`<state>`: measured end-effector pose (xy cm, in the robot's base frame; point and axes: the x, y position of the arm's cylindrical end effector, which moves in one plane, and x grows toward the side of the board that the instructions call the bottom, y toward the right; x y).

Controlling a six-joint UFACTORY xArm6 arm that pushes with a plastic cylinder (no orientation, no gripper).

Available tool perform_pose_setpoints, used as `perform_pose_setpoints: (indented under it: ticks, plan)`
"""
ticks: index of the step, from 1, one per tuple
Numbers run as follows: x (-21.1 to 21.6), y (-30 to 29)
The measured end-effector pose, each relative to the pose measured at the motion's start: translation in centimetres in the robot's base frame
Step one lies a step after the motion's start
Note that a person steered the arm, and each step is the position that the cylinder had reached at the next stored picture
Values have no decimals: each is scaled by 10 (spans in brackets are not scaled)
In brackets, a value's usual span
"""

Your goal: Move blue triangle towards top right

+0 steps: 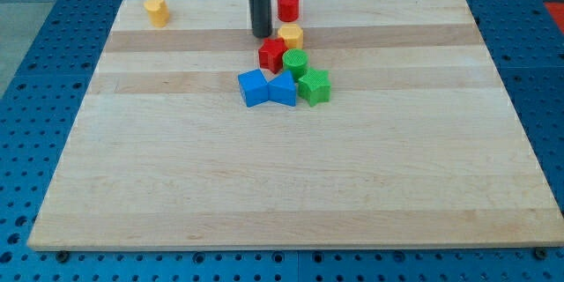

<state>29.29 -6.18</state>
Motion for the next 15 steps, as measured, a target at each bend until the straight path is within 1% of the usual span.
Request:
perform_pose_setpoints:
  ticks: [1,2,4,5,7,8,9,10,13,15]
  plan:
    - [32,-23]
    - [70,-21]
    - [110,40]
    - [136,63]
    - [197,75]
    - [202,99]
    - [195,114]
    - [174,119]
    - [117,166]
    - [72,174]
